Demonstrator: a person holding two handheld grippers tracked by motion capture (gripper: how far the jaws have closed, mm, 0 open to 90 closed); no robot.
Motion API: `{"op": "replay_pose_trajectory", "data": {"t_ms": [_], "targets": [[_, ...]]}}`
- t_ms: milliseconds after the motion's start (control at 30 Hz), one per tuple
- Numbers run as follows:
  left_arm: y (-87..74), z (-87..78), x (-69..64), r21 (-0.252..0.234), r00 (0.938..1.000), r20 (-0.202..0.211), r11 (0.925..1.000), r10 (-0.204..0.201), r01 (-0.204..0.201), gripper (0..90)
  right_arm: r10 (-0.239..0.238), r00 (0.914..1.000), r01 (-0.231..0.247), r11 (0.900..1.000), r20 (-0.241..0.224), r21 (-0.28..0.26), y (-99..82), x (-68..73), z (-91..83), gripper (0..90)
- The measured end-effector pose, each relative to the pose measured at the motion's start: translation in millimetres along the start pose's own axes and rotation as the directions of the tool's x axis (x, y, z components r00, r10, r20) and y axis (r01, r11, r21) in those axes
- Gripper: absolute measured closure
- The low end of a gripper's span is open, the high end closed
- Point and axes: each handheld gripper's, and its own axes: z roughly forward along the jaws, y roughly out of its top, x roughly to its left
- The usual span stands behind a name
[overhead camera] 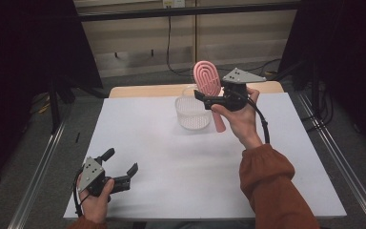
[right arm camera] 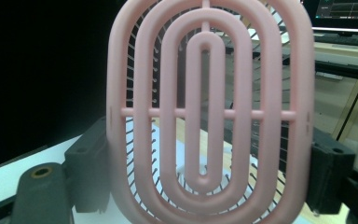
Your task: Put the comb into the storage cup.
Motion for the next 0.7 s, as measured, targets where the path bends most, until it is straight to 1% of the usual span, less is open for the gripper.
{"op": "replay_pose_trajectory", "data": {"t_ms": [200, 400, 533, 700], "targets": [[-0.1, -0.1, -0.2, -0.001, 1.0, -0.002, 1.0, -0.003, 0.003, 3.2, -0.005, 0.9999, 0.006, 0.9997, 0.013, -0.023, 8.8, -4.1, 5.6, 19.5], [0.2, -0.5, -0.8, -0.007, 1.0, 0.001, 1.0, -0.004, 0.004, 3.2, -0.009, 0.9999, 0.01, 0.9988, 0.014, -0.047, 15.1, -5.3, 11.1, 19.5], [0.6, -0.6, -1.9, -0.009, 1.0, 0.01, 1.0, 0.001, -0.001, 3.2, -0.018, 0.9997, 0.019, 0.9981, 0.013, -0.059, 17.1, -7.1, 16.0, 19.5], [0.5, -0.7, -1.3, -0.008, 1.0, 0.001, 1.0, 0.003, -0.003, 3.2, -0.01, 0.9998, 0.011, 0.9977, 0.02, -0.067, 17.4, -10.9, 21.1, 19.5]]}}
